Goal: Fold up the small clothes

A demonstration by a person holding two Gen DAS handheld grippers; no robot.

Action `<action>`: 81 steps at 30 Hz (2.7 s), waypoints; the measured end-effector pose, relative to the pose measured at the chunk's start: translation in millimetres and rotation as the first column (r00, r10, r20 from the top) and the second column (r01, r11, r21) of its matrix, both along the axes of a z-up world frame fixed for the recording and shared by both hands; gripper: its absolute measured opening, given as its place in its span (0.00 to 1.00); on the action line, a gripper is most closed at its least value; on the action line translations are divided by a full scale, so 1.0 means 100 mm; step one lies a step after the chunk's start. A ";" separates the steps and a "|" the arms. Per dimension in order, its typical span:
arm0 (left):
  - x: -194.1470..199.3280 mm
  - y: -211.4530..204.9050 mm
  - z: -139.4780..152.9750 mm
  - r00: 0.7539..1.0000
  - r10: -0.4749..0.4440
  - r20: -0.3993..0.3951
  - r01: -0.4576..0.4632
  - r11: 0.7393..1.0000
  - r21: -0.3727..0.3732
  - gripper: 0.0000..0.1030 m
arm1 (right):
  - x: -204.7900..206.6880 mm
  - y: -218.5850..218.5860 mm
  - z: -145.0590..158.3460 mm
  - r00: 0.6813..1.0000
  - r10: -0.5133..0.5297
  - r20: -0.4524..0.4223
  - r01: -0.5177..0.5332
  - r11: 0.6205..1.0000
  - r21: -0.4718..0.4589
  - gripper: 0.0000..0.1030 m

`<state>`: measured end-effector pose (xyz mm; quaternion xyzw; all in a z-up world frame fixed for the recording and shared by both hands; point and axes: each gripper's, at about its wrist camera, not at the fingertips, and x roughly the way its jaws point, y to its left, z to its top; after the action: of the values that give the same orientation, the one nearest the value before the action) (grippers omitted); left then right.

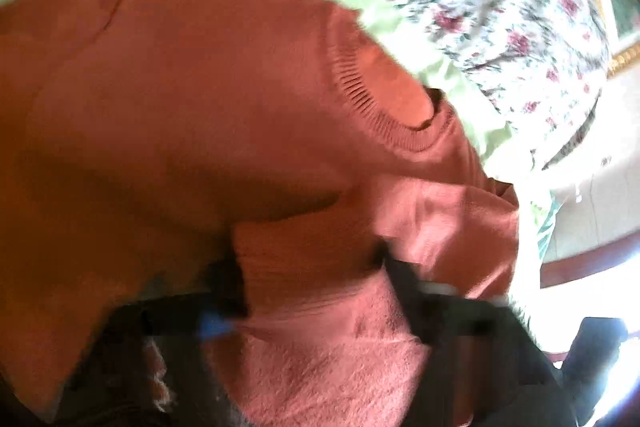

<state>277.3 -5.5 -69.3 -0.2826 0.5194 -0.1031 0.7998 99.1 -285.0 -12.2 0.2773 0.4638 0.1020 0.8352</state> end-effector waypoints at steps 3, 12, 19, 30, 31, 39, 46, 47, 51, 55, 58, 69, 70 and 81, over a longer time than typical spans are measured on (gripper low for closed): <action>-0.02 0.02 0.36 0.995 -0.006 0.098 0.004 1.000 0.024 0.09 | -0.02 -0.11 0.06 0.999 -0.038 0.010 0.038 0.999 -0.011 0.48; -0.03 0.72 0.50 0.986 0.081 0.149 -0.116 0.964 0.241 0.08 | 0.03 -0.59 0.15 0.988 -0.147 0.045 0.151 0.980 -0.128 0.48; -0.04 0.81 0.29 0.986 0.127 0.105 -0.151 0.952 0.265 0.08 | 0.47 -0.82 -0.02 0.985 -0.169 0.027 0.171 0.960 -0.220 0.49; -0.04 0.71 0.30 0.991 0.093 0.097 -0.117 0.954 0.276 0.08 | 1.18 -0.73 -0.49 0.985 -0.118 -0.124 0.069 0.937 -0.344 0.12; -0.04 0.69 0.32 0.991 0.085 0.102 -0.110 0.958 0.264 0.08 | 1.19 -0.72 -0.47 0.987 -0.096 -0.129 0.042 0.929 -0.369 0.09; 0.06 0.38 0.28 0.993 -0.002 0.116 -0.033 0.952 0.304 0.09 | 1.08 -0.95 -0.43 0.988 -0.106 -0.115 0.057 0.929 -0.366 0.08; -0.09 0.74 0.18 0.996 0.062 0.061 -0.079 0.940 0.333 0.25 | 1.04 -0.91 -0.39 0.980 -0.157 -0.125 0.099 0.920 -0.378 0.27; -0.14 0.77 0.22 0.996 0.066 0.067 -0.085 0.940 0.329 0.25 | 0.98 -0.89 -0.33 0.982 -0.154 -0.110 0.099 0.914 -0.394 0.30; -0.40 0.89 0.36 0.994 0.086 0.074 -0.105 0.942 0.318 0.32 | 0.76 -0.76 -0.15 0.989 -0.125 -0.078 0.088 0.928 -0.361 0.40; -0.75 1.10 0.48 0.988 0.134 0.083 -0.153 0.935 0.319 0.43 | 0.47 -0.56 -0.12 0.992 -0.098 -0.074 0.063 0.923 -0.379 0.42; -1.05 1.31 0.55 0.982 0.175 0.072 -0.189 0.923 0.335 0.54 | 0.29 -0.44 -0.15 0.992 -0.086 -0.088 0.050 0.934 -0.355 0.43; -1.36 1.56 0.32 0.976 0.210 -0.055 -0.173 0.905 0.389 0.74 | 0.01 0.07 -0.11 0.992 -0.041 -0.121 0.001 0.952 -0.308 0.43; -1.36 1.56 0.27 0.975 0.211 -0.075 -0.163 0.898 0.409 0.76 | 0.00 0.11 -0.10 0.992 -0.033 -0.118 -0.005 0.952 -0.306 0.43; -1.52 1.61 -0.02 0.976 0.175 -0.133 -0.082 0.852 0.518 0.40 | -0.03 0.25 -0.11 0.992 -0.018 -0.128 -0.020 0.956 -0.293 0.43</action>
<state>125.7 155.5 -71.5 -0.1036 0.5764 0.1168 0.8021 95.7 -260.1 -23.0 0.1561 0.5272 0.0143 0.8352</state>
